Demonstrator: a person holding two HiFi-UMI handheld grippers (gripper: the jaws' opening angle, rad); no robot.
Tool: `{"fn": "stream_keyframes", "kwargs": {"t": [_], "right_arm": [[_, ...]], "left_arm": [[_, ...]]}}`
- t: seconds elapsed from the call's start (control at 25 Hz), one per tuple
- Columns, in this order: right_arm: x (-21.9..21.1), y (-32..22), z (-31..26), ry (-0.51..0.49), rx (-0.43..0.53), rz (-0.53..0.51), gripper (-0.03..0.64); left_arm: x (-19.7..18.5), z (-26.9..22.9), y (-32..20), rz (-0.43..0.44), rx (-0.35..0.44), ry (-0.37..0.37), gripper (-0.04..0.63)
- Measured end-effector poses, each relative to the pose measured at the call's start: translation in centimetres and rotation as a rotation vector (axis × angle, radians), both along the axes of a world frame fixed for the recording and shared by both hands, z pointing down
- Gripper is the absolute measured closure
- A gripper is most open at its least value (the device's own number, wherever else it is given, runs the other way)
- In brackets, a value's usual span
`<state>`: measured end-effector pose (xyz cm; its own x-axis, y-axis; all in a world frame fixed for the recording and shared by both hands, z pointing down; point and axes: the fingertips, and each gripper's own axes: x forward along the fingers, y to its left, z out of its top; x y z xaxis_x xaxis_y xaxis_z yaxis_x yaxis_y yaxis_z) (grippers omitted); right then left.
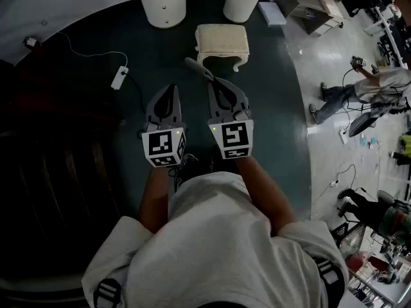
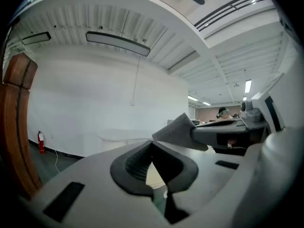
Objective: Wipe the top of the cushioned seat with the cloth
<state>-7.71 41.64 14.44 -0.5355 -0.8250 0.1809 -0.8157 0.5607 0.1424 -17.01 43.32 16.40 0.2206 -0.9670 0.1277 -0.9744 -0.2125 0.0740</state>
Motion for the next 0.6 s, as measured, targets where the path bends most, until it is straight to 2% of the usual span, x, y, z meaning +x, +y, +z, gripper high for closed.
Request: {"fn": "stream_keyframes", "kwargs": {"t": [0.36,0.6], "right_arm": [[-3.4,1.1,1.1,-0.001,-0.026,-0.036,0.6],[-3.0,-0.7,1.6,-0.016,-0.037,-0.06,0.6]], "left_arm": [[-3.6,1.9,2.0,-0.054,-0.06,0.038,0.581],[-3.3,2.7,1.0,-0.079,-0.082,0.03,0.581]]}}
